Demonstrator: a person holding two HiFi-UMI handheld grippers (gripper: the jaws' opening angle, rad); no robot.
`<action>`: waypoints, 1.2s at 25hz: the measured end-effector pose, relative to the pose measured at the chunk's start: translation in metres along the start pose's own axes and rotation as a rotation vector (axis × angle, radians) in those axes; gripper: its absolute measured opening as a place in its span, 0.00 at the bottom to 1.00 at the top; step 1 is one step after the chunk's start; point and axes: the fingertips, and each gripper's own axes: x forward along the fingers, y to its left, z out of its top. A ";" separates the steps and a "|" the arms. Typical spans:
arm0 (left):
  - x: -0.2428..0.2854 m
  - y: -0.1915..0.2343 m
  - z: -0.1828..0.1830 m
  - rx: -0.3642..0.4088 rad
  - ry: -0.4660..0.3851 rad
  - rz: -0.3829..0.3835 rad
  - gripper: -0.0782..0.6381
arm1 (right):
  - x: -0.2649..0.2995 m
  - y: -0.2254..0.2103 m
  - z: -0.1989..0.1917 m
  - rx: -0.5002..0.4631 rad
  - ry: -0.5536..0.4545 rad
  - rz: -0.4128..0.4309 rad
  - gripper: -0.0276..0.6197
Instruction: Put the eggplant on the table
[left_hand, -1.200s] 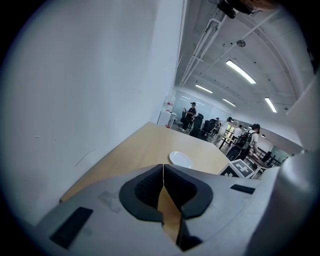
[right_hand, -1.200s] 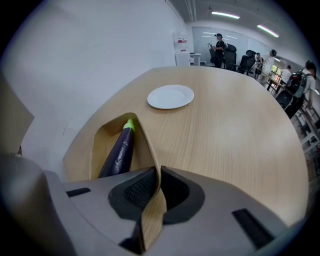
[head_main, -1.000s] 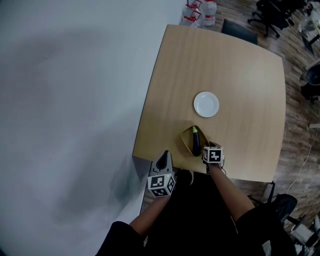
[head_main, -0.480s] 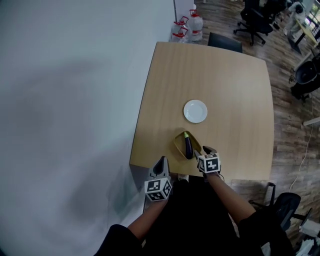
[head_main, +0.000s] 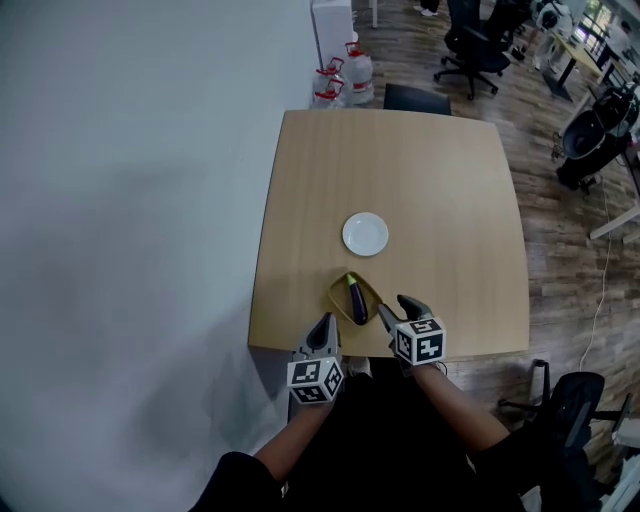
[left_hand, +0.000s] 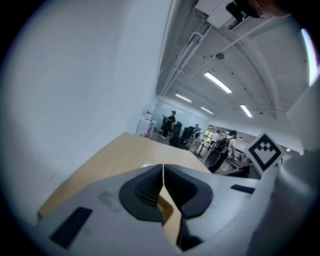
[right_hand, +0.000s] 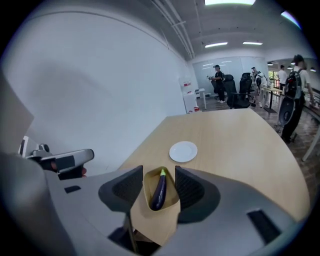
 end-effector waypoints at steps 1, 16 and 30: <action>0.003 -0.007 -0.001 -0.001 0.013 -0.027 0.13 | -0.007 0.002 0.006 -0.004 -0.023 0.002 0.44; 0.008 -0.059 0.065 0.073 -0.109 -0.160 0.13 | -0.100 0.008 0.069 -0.076 -0.297 -0.044 0.25; 0.019 -0.063 0.067 0.127 -0.109 -0.172 0.13 | -0.119 -0.013 0.089 -0.127 -0.393 -0.128 0.14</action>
